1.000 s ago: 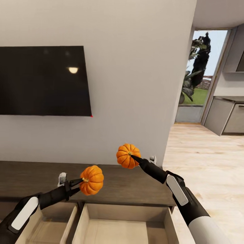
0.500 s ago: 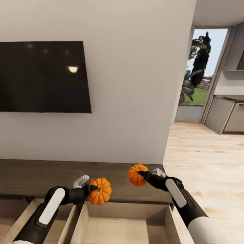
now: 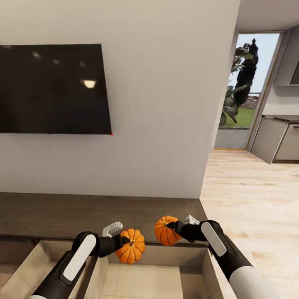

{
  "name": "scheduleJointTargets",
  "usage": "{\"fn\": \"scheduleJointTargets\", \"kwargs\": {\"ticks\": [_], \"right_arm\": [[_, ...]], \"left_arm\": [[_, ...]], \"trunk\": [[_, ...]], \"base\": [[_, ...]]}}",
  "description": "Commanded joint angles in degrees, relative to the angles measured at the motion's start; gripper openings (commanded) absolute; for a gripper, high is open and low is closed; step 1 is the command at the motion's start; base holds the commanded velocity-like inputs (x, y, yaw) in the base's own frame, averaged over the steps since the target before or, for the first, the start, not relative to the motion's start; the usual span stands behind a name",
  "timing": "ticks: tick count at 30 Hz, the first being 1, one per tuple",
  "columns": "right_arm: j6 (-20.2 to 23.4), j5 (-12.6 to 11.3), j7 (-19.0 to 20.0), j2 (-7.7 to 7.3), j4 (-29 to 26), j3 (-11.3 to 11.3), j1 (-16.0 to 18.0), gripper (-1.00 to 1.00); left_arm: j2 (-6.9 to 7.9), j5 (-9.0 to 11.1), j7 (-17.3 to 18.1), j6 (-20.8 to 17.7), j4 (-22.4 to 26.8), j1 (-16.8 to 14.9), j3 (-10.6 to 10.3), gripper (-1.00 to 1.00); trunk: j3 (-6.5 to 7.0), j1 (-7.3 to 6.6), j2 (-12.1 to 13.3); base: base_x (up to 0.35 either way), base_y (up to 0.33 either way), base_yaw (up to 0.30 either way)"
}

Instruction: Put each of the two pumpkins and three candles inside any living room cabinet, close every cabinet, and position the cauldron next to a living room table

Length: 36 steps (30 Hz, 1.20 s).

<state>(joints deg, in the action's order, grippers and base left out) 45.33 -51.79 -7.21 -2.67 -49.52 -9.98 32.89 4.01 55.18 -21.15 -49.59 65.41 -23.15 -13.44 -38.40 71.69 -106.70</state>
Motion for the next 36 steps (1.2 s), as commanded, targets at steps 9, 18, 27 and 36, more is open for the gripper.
{"fn": "scheduleJointTargets", "kwargs": {"ticks": [9,18,27,36], "right_arm": [[-11.29,3.76,-0.81,0.33,11.52,-14.75,0.0,-1.0],[-24.42,8.0,-0.87,4.89,23.97,-19.17,-0.01,-1.0],[-37.53,10.6,-0.87,6.78,34.99,-19.22,-0.02,-1.0],[-44.43,10.38,-0.9,6.8,38.89,-19.2,-0.02,-1.0]], "left_arm": [[-3.1,-11.14,-0.56,9.94,-13.54,-0.05,-0.77,-1.0],[-6.02,-18.35,-0.56,17.97,-21.92,-0.08,-0.95,-1.0],[-10.4,-25.15,-0.55,27.79,-28.25,-0.31,-3.3,-1.0],[-10.6,-24.92,-0.49,32.83,-29.07,-0.23,-9.48,-1.0]], "trunk": [[-1.68,1.98,-3.66],[-3.29,3.95,-7.27],[-4.91,5.93,-10.88],[-6.52,7.91,-14.49]], "base": [[0.0,0.0,0.0],[0.0,0.0,0.0],[0.0,0.0,0.0],[0.0,0.0,0.0]]}}
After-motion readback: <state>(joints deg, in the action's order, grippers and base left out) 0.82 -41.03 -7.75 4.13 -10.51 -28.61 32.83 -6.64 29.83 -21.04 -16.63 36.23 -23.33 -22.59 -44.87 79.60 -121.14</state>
